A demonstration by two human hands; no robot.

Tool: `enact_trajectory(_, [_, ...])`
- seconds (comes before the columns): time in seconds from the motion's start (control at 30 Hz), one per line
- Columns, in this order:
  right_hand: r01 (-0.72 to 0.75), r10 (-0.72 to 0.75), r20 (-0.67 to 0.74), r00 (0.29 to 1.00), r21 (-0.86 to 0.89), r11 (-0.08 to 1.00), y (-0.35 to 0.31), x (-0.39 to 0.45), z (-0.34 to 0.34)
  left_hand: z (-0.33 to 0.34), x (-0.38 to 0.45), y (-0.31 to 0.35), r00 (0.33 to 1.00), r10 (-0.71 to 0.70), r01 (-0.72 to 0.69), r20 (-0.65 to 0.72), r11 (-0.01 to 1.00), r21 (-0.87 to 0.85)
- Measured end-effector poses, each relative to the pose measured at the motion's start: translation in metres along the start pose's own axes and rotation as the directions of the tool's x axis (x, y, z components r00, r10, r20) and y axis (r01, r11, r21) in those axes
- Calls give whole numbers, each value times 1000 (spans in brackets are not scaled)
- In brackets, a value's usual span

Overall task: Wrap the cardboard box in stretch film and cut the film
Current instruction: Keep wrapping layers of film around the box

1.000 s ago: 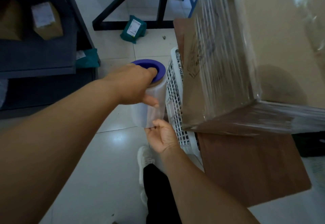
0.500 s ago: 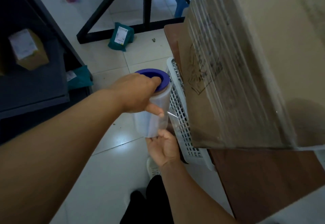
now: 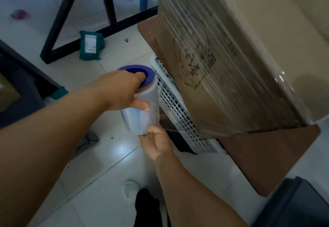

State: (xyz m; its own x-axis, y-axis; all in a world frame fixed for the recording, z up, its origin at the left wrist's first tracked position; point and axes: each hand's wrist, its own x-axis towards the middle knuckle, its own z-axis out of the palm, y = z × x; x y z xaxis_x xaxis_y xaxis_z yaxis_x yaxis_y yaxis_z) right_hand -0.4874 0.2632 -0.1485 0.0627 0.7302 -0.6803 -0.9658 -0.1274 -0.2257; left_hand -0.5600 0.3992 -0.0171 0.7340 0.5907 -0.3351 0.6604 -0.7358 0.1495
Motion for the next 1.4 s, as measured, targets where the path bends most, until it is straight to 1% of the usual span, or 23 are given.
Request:
enact_trajectory(0.17, [47,-45,-28,999,61,997,9,11,8,0,10,-13,997,75,-75,-15,997,-4])
enact_trajectory(0.37, [108,-107,-15,994,128,986,16,25,18,0,27,-32,990,138,-139,-24,990,-21])
enact_trajectory(0.6, [132,-126,-53,991,154,979,14,51,38,-12,48,-52,986,163,-164,-25,985,-49])
enact_trajectory(0.77, [137,-130,-49,990,170,976,5,69,54,-25,67,-65,985,173,-173,-2,984,-41])
enact_trajectory(1.0, [164,-166,-5,986,201,966,-9,82,72,-40,90,-74,979,202,-202,7,979,-16])
enact_trajectory(1.27, [166,-168,-15,986,275,947,-5,83,83,-51,106,-77,957,283,-283,65,959,-14])
enact_trajectory(1.4, [193,-178,-76,981,314,930,-6,87,93,-57,113,-84,945,315,-313,93,949,-37])
